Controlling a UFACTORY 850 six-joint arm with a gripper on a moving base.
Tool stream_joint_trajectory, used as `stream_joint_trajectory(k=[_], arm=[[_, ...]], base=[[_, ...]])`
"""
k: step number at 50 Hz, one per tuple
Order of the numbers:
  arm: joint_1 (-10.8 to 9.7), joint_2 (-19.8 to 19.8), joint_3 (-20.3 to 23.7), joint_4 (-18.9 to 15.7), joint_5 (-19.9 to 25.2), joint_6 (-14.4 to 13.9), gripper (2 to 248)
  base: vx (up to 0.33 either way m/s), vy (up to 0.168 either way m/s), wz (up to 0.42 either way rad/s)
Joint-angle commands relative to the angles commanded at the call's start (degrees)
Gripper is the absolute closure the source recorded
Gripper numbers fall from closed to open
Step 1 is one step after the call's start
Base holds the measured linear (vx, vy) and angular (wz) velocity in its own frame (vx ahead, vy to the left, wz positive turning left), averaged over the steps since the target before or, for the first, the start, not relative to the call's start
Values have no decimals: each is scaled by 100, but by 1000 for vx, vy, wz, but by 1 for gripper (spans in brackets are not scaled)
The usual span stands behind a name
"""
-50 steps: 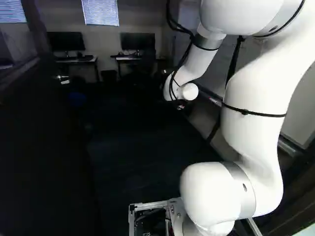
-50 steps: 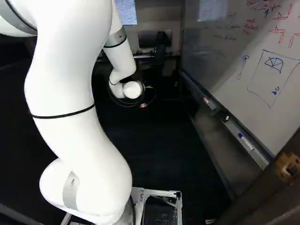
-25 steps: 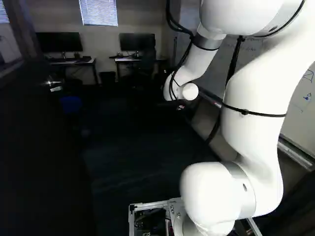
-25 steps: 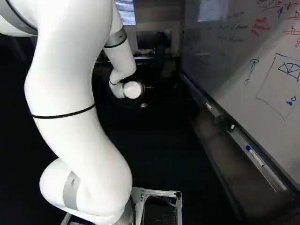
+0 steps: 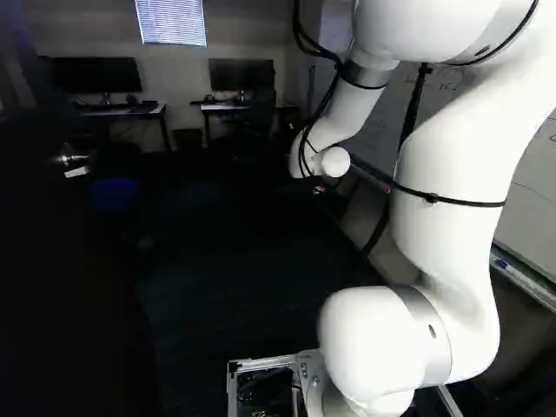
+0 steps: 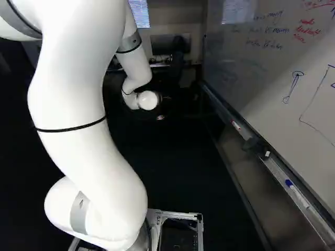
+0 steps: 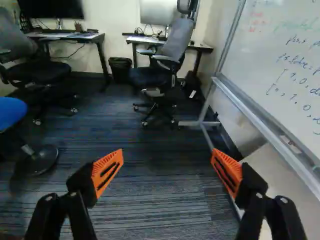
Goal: Open the door and move inside
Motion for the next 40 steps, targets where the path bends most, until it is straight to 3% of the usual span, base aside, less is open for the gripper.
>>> stream_joint_trajectory(k=[40], arm=[[0,0,0,0,0,0,3]], base=[[191,0,-13]])
